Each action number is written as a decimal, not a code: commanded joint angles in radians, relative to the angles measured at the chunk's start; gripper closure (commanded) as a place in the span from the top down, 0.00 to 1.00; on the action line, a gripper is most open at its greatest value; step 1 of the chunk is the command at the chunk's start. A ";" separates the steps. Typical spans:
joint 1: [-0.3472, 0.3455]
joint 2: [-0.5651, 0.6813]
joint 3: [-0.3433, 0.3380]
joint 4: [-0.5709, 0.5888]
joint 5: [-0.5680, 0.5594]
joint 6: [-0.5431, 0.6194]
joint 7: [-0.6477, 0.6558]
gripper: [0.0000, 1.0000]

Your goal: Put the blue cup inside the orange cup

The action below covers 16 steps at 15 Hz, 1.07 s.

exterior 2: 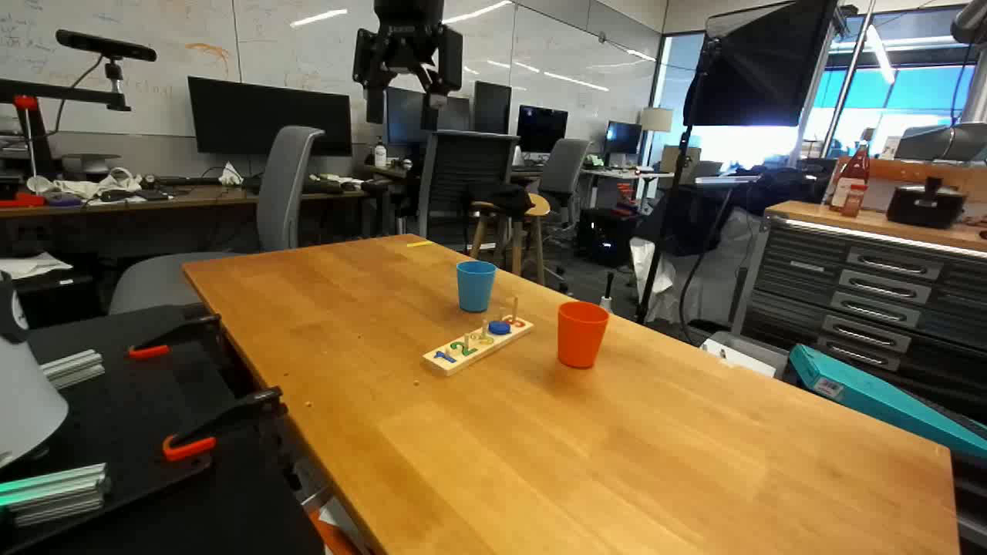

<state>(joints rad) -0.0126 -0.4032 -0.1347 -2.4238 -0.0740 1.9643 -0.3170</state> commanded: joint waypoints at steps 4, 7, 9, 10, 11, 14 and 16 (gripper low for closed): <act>0.001 0.014 0.030 -0.025 -0.021 0.060 0.018 1.00; 0.028 0.096 0.112 -0.088 -0.086 0.259 0.090 1.00; 0.043 0.187 0.186 -0.099 -0.158 0.399 0.167 1.00; 0.047 0.252 0.218 -0.081 -0.198 0.452 0.214 1.00; 0.046 0.323 0.250 -0.041 -0.255 0.492 0.276 1.00; 0.056 0.509 0.286 0.093 -0.437 0.545 0.461 1.00; 0.089 0.619 0.258 0.212 -0.508 0.522 0.528 1.00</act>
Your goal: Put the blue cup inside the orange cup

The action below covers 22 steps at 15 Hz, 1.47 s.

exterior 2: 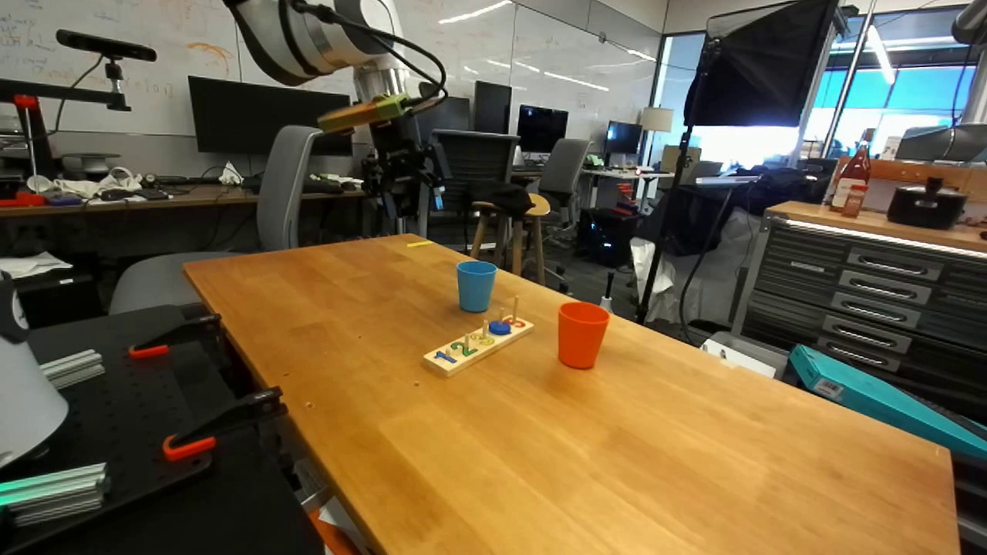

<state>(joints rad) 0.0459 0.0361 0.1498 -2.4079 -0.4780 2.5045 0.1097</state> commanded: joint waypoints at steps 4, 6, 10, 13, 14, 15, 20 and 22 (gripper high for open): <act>0.087 0.342 -0.084 0.356 -0.105 -0.042 0.114 1.00; 0.103 0.402 -0.100 0.400 -0.067 -0.051 0.093 1.00; 0.116 0.509 -0.114 0.477 0.018 -0.068 0.060 1.00; 0.121 0.561 -0.121 0.526 0.061 -0.074 0.050 1.00; 0.121 0.568 -0.123 0.537 0.073 -0.080 0.046 1.00; 0.122 0.580 -0.126 0.548 0.078 -0.077 0.040 0.75; 0.116 0.606 -0.133 0.580 0.110 -0.078 0.031 0.42; 0.115 0.608 -0.134 0.583 0.123 -0.080 0.027 0.27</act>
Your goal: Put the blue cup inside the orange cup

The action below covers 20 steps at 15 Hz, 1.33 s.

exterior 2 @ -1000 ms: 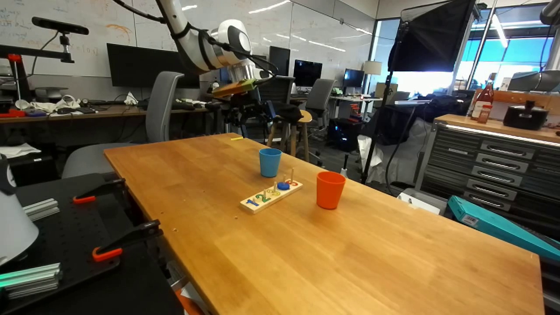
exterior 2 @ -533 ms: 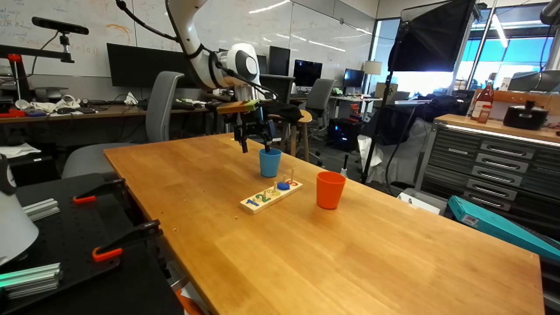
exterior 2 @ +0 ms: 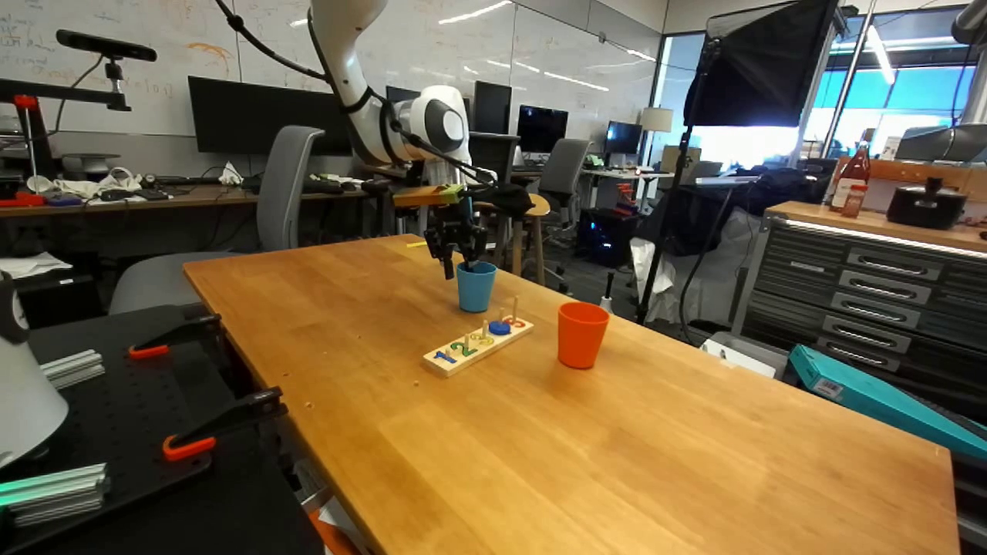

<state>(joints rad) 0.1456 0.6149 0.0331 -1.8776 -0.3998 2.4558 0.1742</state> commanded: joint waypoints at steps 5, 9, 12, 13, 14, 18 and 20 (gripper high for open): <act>0.010 0.025 -0.025 0.048 0.065 -0.036 -0.041 0.00; 0.008 0.004 -0.044 0.061 0.062 -0.062 -0.036 0.01; 0.002 -0.036 -0.090 0.103 0.039 -0.103 -0.020 0.01; -0.007 -0.043 -0.103 0.130 0.038 -0.120 -0.024 0.01; -0.017 -0.055 -0.119 0.152 0.038 -0.134 -0.023 0.01; -0.054 -0.093 -0.168 0.224 0.028 -0.195 -0.012 0.01; -0.078 -0.089 -0.184 0.251 0.028 -0.228 -0.009 0.01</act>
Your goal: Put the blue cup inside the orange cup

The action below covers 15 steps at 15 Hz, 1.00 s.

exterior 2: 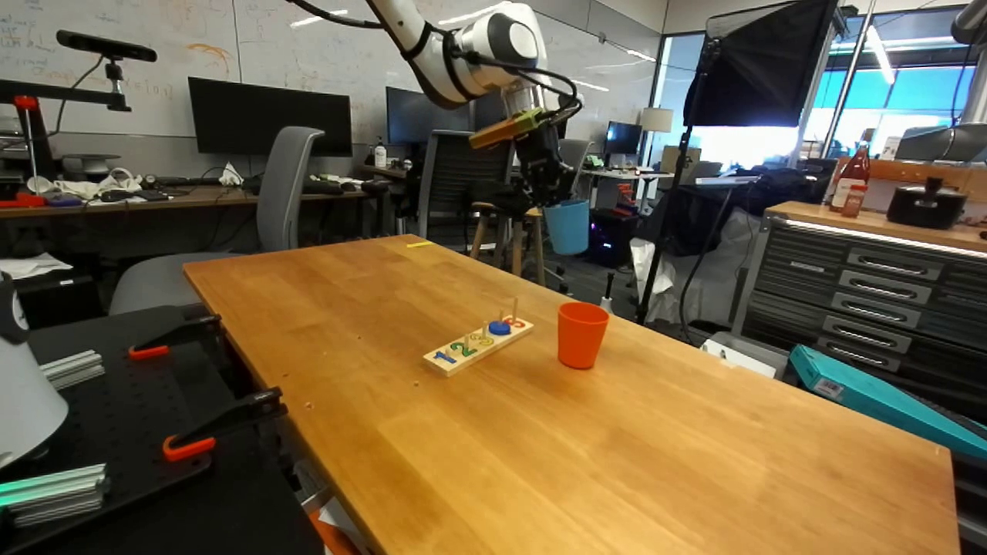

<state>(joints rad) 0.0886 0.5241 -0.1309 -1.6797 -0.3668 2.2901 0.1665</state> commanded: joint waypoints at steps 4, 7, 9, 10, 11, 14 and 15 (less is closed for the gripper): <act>-0.058 0.025 -0.036 0.053 -0.012 -0.121 0.000 0.01; -0.071 0.036 -0.033 0.018 -0.013 -0.139 0.007 0.01; -0.068 0.041 -0.030 -0.012 -0.014 -0.135 0.014 0.01; -0.066 0.042 -0.029 -0.025 -0.015 -0.133 0.017 0.01; -0.065 0.047 -0.028 -0.036 -0.014 -0.128 0.019 0.01; -0.062 0.054 -0.026 -0.055 -0.011 -0.122 0.026 0.01; -0.062 0.055 -0.026 -0.057 -0.009 -0.120 0.028 0.01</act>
<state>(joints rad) 0.0190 0.5750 -0.1535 -1.7371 -0.3691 2.1708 0.1733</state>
